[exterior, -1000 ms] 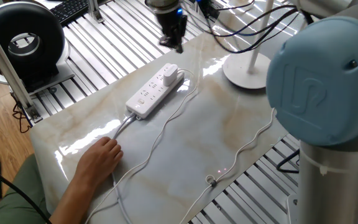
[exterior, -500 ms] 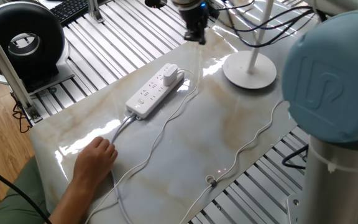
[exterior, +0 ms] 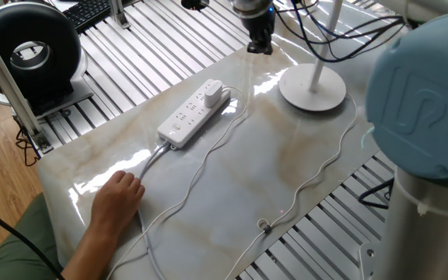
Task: Plug in the power cord of the desk lamp, turn on the socket, and light up the desk lamp
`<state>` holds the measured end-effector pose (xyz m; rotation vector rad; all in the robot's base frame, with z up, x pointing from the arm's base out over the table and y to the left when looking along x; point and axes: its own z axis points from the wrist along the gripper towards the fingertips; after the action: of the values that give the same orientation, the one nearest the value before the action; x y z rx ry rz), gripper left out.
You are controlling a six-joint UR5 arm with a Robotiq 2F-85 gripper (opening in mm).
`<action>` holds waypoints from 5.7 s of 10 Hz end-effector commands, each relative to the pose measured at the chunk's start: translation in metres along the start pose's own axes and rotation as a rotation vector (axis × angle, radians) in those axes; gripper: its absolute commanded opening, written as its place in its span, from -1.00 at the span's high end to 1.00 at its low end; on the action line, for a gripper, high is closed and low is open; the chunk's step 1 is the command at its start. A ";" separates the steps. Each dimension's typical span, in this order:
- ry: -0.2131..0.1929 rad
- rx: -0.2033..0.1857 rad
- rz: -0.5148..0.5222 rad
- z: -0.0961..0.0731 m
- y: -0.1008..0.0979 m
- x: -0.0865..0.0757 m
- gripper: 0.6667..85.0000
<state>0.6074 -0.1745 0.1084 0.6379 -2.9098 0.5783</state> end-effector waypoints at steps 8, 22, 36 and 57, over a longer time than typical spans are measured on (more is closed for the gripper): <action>-0.043 0.200 -0.089 0.050 -0.047 0.054 0.99; -0.108 0.222 -0.066 0.082 -0.041 0.049 0.99; -0.130 0.218 -0.054 0.089 -0.038 0.045 0.99; 0.143 0.164 -0.029 0.091 -0.026 0.117 0.99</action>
<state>0.5193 -0.2748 0.0537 0.6629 -2.7513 0.8442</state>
